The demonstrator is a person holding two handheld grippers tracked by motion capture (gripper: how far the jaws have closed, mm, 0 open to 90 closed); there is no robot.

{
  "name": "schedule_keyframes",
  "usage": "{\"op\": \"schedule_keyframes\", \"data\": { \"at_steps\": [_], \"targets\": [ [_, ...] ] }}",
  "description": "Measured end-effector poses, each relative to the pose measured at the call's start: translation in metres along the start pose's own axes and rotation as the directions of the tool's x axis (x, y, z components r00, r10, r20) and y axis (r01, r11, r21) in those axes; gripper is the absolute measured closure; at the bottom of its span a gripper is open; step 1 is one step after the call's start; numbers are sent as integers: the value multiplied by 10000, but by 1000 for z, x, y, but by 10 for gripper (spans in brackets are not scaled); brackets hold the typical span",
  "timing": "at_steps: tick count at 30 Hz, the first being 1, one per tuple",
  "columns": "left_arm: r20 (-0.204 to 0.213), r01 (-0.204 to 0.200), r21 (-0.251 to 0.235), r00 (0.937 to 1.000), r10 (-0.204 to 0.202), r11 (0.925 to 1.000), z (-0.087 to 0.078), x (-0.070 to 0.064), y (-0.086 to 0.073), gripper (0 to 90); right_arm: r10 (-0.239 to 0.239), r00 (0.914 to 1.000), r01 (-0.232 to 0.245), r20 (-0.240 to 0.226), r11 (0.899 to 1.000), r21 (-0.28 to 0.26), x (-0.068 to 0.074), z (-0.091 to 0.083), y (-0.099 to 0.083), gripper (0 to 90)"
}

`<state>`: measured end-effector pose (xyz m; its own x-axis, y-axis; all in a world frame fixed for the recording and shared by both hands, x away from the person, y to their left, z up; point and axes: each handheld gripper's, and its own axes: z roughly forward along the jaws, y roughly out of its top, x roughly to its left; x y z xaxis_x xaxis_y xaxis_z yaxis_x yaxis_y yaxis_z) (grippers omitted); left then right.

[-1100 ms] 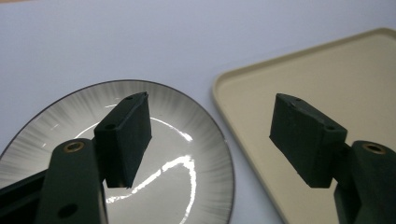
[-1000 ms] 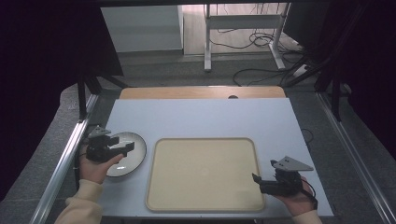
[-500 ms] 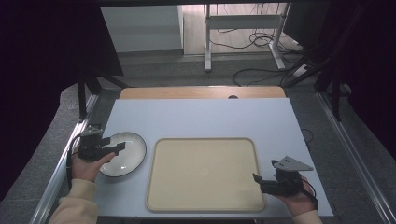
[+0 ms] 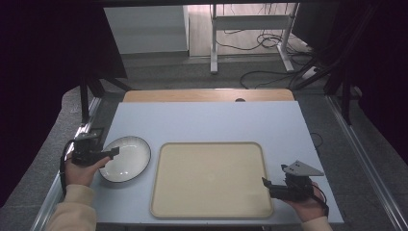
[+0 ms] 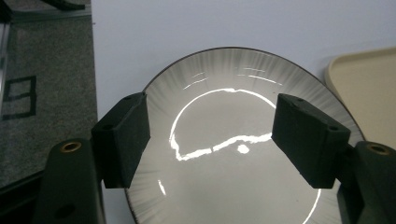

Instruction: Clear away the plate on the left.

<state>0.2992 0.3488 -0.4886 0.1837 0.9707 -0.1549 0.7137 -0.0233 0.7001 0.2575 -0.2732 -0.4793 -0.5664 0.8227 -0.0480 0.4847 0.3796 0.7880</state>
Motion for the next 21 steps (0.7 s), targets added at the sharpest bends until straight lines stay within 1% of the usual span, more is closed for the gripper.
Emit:
{"op": "schedule_keyframes", "data": {
  "at_steps": [3, 5, 9, 12, 15, 17, 18, 21],
  "targets": [
    [4, 157, 68, 9999, -157, 9999, 1, 6, -2, 273, -17, 10000, 17, -20, 10000, 43, 0, 1, 0, 169],
    [-61, 144, 151, 9999, -143, 9998, 2, 9, -3, 268, -15, 10000, 15, -40, 10000, 73, 0, 1, 0, 169],
    [87, 234, 181, 9997, -235, 9996, 2, 17, -5, 264, -35, 10000, 35, -58, 10000, 86, 0, 1, 0, 169],
    [223, 516, 153, 9984, -519, 9986, 1, 23, -7, 265, -37, 10000, 38, -88, 9999, 128, 0, 1, -1, 170],
    [356, 678, 206, 9970, -685, 9975, 2, 28, -9, 281, -44, 9999, 47, -117, 9998, 204, 0, 3, -1, 172],
    [584, 815, 243, 9949, -828, 9964, 4, 30, -10, 291, -59, 9999, 61, -118, 9997, 226, 0, 3, -1, 173],
    [635, 835, 253, 9944, -850, 9962, 5, 31, -10, 295, -54, 9999, 57, -118, 9997, 238, 0, 3, -1, 173],
    [517, 996, 363, 9935, -1014, 9944, 8, 35, -11, 299, -50, 9999, 53, -117, 9996, 269, 0, 3, -2, 173]
  ]
}}
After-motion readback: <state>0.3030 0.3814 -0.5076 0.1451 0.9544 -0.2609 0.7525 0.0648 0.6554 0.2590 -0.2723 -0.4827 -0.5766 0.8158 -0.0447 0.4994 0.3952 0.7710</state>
